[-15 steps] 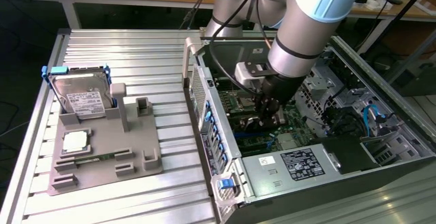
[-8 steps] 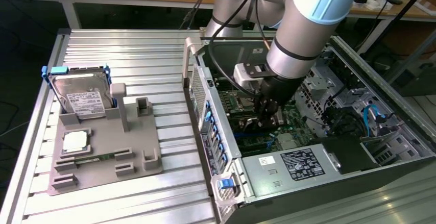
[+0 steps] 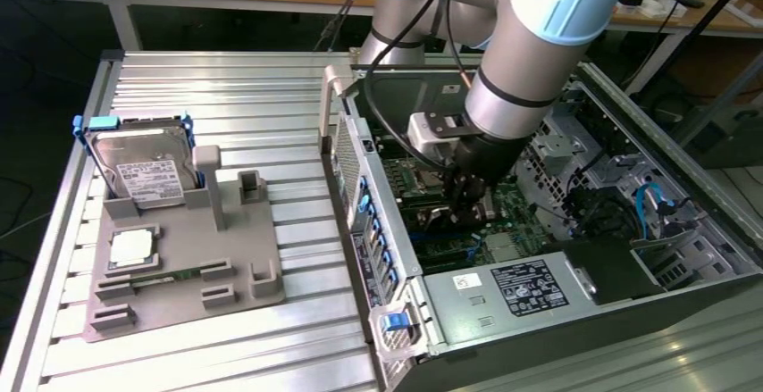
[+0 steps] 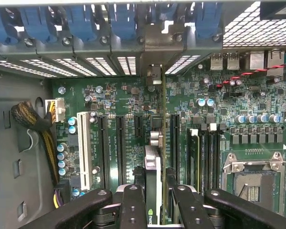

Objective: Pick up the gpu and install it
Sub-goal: 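Insert the gpu into the slot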

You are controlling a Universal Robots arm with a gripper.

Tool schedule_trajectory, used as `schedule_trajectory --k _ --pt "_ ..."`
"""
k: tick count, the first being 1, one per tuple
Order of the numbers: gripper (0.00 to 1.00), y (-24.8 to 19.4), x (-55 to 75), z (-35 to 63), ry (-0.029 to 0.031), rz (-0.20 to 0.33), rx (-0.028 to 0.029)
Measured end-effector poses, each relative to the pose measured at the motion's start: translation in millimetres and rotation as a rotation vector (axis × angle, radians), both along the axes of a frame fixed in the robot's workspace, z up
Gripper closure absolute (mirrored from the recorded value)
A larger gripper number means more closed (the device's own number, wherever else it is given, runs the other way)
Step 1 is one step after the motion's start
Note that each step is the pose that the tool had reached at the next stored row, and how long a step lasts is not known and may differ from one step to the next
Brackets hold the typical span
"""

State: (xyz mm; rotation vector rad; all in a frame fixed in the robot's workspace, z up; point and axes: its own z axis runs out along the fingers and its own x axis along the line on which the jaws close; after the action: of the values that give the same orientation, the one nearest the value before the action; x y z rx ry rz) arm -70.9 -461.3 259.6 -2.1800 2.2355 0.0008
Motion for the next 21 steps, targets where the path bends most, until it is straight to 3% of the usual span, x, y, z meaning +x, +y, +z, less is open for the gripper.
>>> schedule_trajectory --k 21 --pt "0.73 0.8 -1.9 -1.1 -0.0002 0.000 0.0010"
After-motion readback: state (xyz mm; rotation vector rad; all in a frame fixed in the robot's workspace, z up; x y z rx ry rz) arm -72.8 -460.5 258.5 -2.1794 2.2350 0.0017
